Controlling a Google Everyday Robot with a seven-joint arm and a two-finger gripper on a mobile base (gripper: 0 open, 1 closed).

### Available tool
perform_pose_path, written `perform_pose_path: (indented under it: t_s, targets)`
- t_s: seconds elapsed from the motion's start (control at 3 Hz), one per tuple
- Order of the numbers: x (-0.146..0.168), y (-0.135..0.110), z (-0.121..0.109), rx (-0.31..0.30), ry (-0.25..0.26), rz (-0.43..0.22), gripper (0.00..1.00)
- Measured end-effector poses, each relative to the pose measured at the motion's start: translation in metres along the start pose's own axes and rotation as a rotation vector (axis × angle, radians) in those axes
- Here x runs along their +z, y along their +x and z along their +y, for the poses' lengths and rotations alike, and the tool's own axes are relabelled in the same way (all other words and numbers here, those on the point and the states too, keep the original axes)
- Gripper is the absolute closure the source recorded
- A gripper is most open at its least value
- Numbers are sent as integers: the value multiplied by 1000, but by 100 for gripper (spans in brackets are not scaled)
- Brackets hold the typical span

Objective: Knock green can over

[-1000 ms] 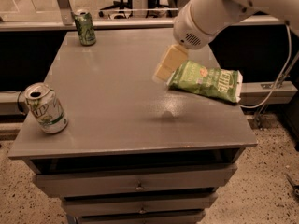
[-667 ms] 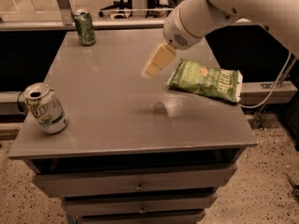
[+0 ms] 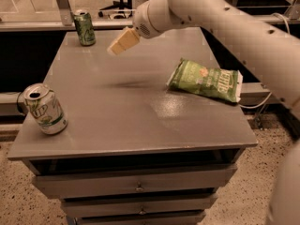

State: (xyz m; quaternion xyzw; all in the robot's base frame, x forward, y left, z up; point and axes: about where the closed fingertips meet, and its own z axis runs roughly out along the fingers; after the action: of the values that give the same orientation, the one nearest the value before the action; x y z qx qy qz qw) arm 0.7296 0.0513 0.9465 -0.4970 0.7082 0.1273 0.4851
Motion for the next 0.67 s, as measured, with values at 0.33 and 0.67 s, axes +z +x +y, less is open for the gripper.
perform_pose_path:
  t_s: [0.33, 0.67]
  targets:
    - [51, -23, -16, 26, 7, -100, 0]
    - [96, -34, -27, 57, 7, -149, 0]
